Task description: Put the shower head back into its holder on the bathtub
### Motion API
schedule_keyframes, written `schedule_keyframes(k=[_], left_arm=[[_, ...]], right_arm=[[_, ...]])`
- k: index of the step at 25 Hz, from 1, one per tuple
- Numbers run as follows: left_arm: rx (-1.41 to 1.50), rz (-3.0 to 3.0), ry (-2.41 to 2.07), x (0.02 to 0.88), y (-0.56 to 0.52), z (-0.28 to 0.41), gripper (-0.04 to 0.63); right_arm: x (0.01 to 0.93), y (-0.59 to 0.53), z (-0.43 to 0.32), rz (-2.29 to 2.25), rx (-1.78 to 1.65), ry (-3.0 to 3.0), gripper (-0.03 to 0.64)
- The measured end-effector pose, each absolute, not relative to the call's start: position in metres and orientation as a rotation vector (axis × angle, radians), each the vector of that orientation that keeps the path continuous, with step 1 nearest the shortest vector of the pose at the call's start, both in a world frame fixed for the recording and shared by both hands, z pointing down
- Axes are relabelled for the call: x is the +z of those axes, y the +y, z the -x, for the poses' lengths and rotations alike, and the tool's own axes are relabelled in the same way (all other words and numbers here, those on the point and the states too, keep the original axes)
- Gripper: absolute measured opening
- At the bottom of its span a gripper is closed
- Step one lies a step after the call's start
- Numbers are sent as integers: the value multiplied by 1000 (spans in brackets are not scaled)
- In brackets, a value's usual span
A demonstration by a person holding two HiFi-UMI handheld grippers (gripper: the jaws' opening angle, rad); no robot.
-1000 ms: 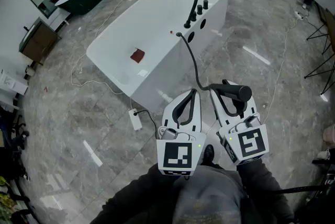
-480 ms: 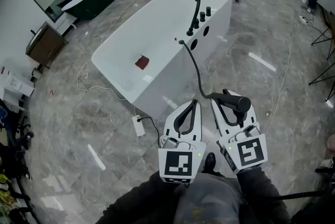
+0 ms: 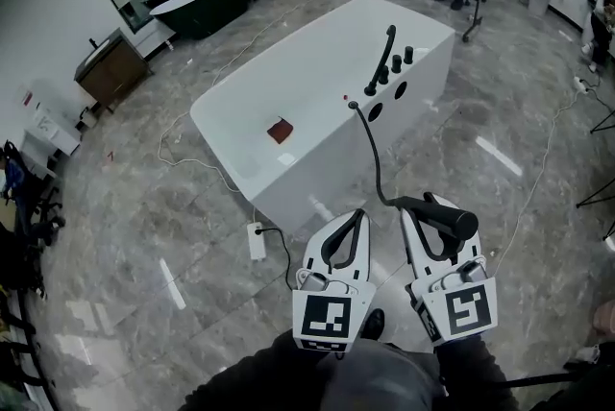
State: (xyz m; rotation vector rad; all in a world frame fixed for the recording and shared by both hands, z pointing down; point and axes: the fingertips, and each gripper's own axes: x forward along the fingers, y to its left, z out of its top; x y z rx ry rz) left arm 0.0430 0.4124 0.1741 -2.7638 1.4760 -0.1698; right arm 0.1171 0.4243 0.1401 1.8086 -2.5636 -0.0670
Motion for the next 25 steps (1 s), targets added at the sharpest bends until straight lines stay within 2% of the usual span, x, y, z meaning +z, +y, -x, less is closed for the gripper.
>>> schedule_keyframes(k=[10,25], left_arm=[[-206,2761,1552,199,379,-45,3],[-178,2838,1537,217,254,-39,3]], right_arm=[[153,398,-128,-1755,-79,-2607,141],[156,288,-114,-1733,-53,-2574,141]])
